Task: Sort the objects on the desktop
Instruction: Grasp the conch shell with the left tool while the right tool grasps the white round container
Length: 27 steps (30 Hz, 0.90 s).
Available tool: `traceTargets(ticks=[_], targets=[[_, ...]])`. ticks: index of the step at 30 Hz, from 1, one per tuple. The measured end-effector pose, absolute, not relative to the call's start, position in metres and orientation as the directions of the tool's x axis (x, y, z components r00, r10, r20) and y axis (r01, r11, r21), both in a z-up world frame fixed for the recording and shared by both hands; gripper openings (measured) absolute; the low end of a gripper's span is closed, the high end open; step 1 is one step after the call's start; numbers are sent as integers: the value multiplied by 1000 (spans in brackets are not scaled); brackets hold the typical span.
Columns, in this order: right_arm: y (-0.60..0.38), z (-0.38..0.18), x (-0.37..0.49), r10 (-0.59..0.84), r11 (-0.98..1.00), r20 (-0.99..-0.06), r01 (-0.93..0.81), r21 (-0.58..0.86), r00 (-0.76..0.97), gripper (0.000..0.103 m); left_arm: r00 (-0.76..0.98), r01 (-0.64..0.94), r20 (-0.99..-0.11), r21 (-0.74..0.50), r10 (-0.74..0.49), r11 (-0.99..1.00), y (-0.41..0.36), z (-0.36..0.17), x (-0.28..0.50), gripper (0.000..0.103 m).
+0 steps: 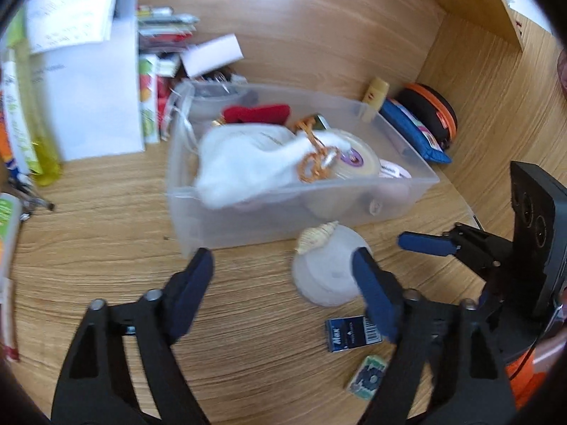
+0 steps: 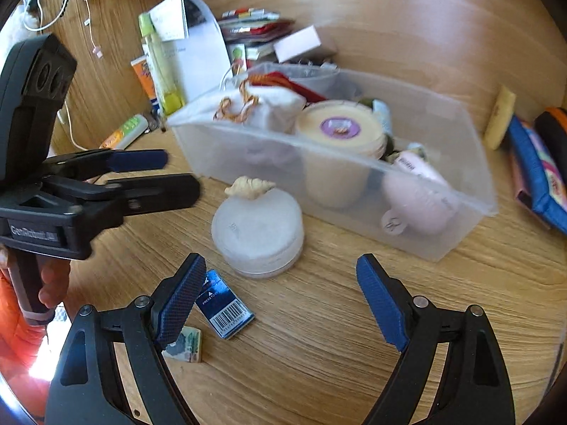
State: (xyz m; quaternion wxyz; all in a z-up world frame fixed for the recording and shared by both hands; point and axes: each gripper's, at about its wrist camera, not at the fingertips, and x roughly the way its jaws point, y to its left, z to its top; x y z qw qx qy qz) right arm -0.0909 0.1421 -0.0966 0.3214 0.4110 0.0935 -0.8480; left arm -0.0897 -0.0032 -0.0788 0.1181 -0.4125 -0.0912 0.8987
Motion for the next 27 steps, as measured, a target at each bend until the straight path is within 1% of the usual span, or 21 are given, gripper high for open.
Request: traceTargets(ticks=[2,4,6,8,10,12,14,17,19,20,21,22,24,27], targets=[[138,-101,-94,-475,-768,-766,629,120,-434,85,-621,-143,-724,-270,299,-952,0,-83,-95,75],[134,-104,-96,-479,-762,-770,635,126,-422,85,-608,-155,-729,-281,316,-947,5,-85,-100,68],[130,-105,-98,-479,-759,-770,640,123,-420,85,-598,-162,-732,-289,327,-943,8,-86,-105,65],[127,-106,-99,-480,-755,-771,645,120,-418,85,-590,-164,-734,-297,335,-941,10,-88,-109,64],[123,-107,-102,-484,-752,-772,648,124,-413,85,-580,-168,-737,-308,347,-936,12,-90,-114,60],[120,-110,-105,-486,-752,-773,646,132,-407,85,-571,-172,-740,-316,355,-933,13,-92,-117,58],[118,-112,-108,-489,-752,-775,643,144,-399,83,-566,-172,-743,-317,357,-933,13,-93,-120,57],[116,-115,-110,-495,-749,-776,644,154,-390,83,-549,-181,-747,-332,375,-926,15,-96,-122,53],[114,-116,-111,-497,-744,-778,651,153,-385,77,-545,-184,-749,-332,378,-925,16,-97,-124,45],[113,-116,-110,-498,-740,-779,655,152,-382,71,-543,-185,-749,-334,379,-924,16,-98,-124,43],[112,-117,-110,-495,-739,-781,657,149,-380,69,-543,-187,-748,-336,382,-923,17,-98,-125,40],[111,-117,-110,-488,-742,-783,656,140,-385,68,-546,-190,-744,-338,386,-922,17,-98,-126,35],[110,-118,-110,-483,-745,-783,654,133,-391,64,-553,-195,-741,-329,381,-924,18,-97,-125,31],[111,-118,-110,-487,-743,-780,655,135,-392,63,-567,-195,-740,-306,361,-932,21,-96,-124,28]])
